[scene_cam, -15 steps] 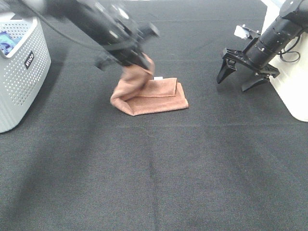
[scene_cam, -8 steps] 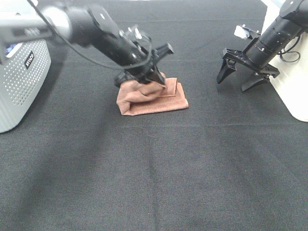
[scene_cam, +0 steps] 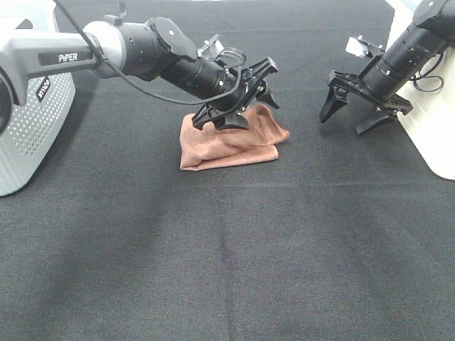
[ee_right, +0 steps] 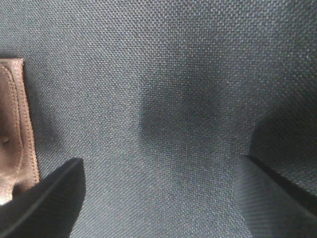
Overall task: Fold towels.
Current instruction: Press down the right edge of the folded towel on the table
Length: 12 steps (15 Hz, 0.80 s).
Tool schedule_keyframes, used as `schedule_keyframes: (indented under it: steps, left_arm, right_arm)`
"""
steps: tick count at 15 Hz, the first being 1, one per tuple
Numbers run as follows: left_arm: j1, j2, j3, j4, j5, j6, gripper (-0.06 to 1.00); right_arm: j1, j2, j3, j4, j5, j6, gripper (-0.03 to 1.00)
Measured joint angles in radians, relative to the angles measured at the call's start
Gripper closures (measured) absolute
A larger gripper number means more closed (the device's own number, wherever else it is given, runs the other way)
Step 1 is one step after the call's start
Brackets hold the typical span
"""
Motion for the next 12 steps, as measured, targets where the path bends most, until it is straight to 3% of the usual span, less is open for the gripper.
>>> schedule_keyframes:
  steps: [3, 6, 7, 9, 12]
  left_arm:
    - [0.0, 0.0, -0.052, -0.029, 0.015, 0.07, 0.27]
    - [0.033, 0.0, -0.173, -0.029, 0.075, 0.163, 0.27]
    - [0.033, 0.0, -0.173, -0.029, 0.075, 0.163, 0.27]
    - [0.096, 0.0, -0.247, -0.024, 0.142, 0.197, 0.27]
    - [0.225, 0.0, -0.31, -0.005, 0.261, 0.203, 0.27]
  right_arm:
    - [0.0, -0.022, -0.001, 0.013, 0.002, 0.0, 0.19]
    - [0.0, -0.048, -0.001, 0.139, 0.06, -0.033, 0.19]
    - [0.0, -0.048, -0.001, 0.139, 0.06, -0.033, 0.19]
    - [0.025, -0.047, -0.001, 0.236, 0.089, -0.075, 0.19]
    - [0.156, -0.047, -0.001, 0.338, 0.097, -0.15, 0.19]
